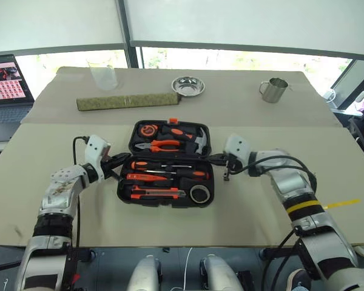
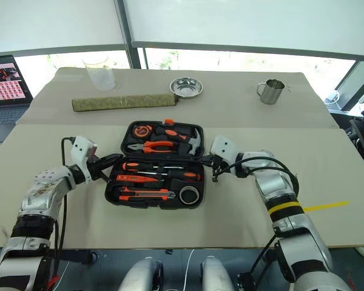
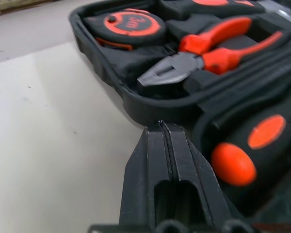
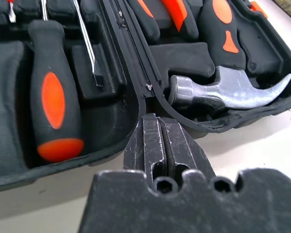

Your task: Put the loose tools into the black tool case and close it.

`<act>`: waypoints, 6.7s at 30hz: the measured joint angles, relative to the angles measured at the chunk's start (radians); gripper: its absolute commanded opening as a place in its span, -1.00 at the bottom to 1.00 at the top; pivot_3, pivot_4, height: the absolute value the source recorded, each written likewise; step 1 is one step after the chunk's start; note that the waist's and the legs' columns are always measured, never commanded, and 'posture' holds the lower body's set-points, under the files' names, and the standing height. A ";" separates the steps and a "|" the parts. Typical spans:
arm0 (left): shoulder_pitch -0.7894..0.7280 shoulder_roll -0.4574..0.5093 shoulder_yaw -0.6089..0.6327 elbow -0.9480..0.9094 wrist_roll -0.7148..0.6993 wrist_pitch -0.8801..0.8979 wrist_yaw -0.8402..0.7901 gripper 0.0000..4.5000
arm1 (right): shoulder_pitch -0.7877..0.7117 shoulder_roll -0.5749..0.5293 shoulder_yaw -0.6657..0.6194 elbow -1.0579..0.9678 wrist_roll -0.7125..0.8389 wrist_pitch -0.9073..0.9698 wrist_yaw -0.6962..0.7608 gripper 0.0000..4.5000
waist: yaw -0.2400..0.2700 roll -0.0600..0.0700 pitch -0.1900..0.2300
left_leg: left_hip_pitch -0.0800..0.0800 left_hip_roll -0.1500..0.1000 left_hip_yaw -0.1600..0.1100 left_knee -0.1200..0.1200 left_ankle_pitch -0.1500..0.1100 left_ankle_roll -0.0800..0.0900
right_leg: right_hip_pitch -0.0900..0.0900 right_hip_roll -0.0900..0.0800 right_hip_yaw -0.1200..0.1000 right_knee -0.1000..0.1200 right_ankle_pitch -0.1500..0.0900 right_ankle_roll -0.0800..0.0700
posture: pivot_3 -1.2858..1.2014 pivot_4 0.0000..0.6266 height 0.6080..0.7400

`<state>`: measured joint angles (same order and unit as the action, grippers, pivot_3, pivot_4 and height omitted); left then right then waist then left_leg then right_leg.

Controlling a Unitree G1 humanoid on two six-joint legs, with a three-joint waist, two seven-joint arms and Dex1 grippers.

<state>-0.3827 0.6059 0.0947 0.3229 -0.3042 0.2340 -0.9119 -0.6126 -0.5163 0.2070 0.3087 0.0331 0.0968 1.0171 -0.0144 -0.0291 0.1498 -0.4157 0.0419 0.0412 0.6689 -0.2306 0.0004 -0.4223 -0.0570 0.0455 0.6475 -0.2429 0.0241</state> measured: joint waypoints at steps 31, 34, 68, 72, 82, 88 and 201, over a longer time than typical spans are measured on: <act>-0.154 0.158 0.074 -0.232 -0.243 0.820 0.170 1.00 | -0.248 -0.107 -0.027 -0.213 0.290 1.119 -0.119 0.99 | -0.001 -0.002 0.002 | -0.001 -0.001 -0.002 0.001 0.000 0.000 | -0.001 0.001 0.000 0.000 0.000 0.000 | 0.03 -0.52 1.00; -0.205 0.106 0.049 -0.164 -0.217 0.860 0.235 1.00 | -0.290 -0.040 -0.011 -0.089 0.250 1.100 -0.194 0.99 | 0.000 -0.003 0.002 | -0.002 -0.001 -0.002 0.001 0.000 0.000 | -0.002 0.001 0.000 0.000 0.000 0.000 | 0.03 -0.52 1.00; -0.144 -0.070 0.129 -0.148 -0.199 0.674 0.299 -1.00 | -0.188 0.077 -0.095 -0.036 0.225 0.813 -0.276 -1.00 | -0.003 -0.003 0.002 | -0.003 -0.005 -0.006 0.007 0.003 -0.001 | 0.000 -0.002 0.000 0.003 0.004 0.003 | 0.03 -0.52 1.00; -0.052 -0.089 0.167 -0.208 -0.198 0.449 0.256 -1.00 | -0.084 0.064 -0.116 -0.123 0.208 0.521 -0.234 -1.00 | -0.003 -0.003 0.002 | -0.012 -0.004 -0.006 0.007 0.003 -0.001 | -0.008 -0.002 -0.001 0.002 0.005 0.003 | 0.03 -0.52 1.00; 0.193 -0.056 0.146 -0.214 0.047 -0.340 0.116 -1.00 | 0.142 -0.016 -0.027 -0.121 -0.067 -0.397 -0.263 -1.00 | 0.001 -0.003 0.002 | -0.018 -0.005 -0.003 0.006 0.003 -0.001 | -0.014 -0.005 0.000 -0.001 0.006 0.005 | 0.03 -0.52 1.00; 0.375 0.013 0.139 -0.197 0.150 -0.703 0.099 -0.56 | 0.211 -0.102 0.005 -0.010 -0.230 -0.852 -0.375 -0.82 | -0.001 -0.003 0.002 | 0.004 -0.004 0.003 -0.001 0.002 0.000 | 0.004 -0.005 0.004 -0.007 0.005 0.004 | 0.03 -0.52 1.00; -0.042 0.038 -0.120 -0.229 -0.016 0.056 -0.163 -0.98 | 0.275 0.065 0.060 -0.396 0.150 -0.009 -0.028 -1.00 | 0.000 -0.009 -0.004 | 0.012 0.008 0.017 0.001 0.002 0.000 | 0.002 0.012 0.021 0.000 0.006 0.002 | 0.03 -0.52 1.00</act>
<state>-0.4248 0.6437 -0.0249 0.0935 -0.3199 0.2902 -1.0750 -0.3379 -0.4513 0.2673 -0.0877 0.1830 0.0876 0.9889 -0.0144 -0.0380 0.1458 -0.4034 0.0499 0.0583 0.6701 -0.2286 0.0008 -0.4201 -0.0453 0.0662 0.6480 -0.2365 0.0258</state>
